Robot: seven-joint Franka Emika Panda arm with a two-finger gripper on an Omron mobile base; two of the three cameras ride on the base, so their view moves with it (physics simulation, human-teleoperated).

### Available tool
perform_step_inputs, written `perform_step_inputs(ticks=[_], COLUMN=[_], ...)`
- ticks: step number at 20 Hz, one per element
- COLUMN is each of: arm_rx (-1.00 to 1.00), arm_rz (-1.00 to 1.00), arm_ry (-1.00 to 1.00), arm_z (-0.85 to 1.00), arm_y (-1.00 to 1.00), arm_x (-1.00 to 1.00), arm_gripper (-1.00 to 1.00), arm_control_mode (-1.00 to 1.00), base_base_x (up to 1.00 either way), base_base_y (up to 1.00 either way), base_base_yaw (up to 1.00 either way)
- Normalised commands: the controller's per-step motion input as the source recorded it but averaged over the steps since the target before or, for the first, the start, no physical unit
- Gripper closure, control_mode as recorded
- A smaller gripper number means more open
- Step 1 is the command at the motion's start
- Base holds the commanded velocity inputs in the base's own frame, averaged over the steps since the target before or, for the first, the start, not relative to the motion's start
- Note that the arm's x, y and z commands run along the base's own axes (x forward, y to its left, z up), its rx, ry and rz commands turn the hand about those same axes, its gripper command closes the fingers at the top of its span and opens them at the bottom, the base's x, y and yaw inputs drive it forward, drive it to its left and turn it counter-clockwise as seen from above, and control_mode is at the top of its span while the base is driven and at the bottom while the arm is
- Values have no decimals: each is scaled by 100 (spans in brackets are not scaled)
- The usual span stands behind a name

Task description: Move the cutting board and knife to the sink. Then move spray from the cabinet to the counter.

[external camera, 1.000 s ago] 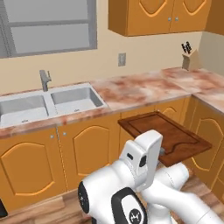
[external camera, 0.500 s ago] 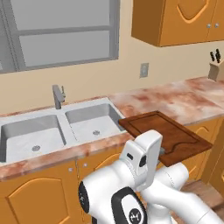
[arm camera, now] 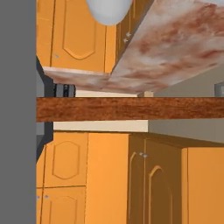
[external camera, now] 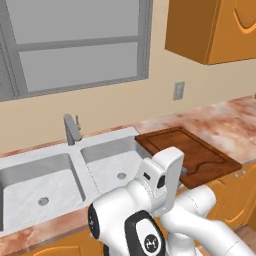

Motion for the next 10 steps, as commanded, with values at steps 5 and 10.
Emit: perform_step_inputs(ticks=[5, 10], arm_rx=[0, 2], arm_rz=[0, 2], arm_ry=[0, 0], arm_z=[0, -1], arm_y=[0, 0], arm_x=[0, 7], arm_gripper=[100, 100], arm_control_mode=[100, -100], base_base_x=[12, 21], base_base_y=[5, 5], base_base_yaw=[-17, -1])
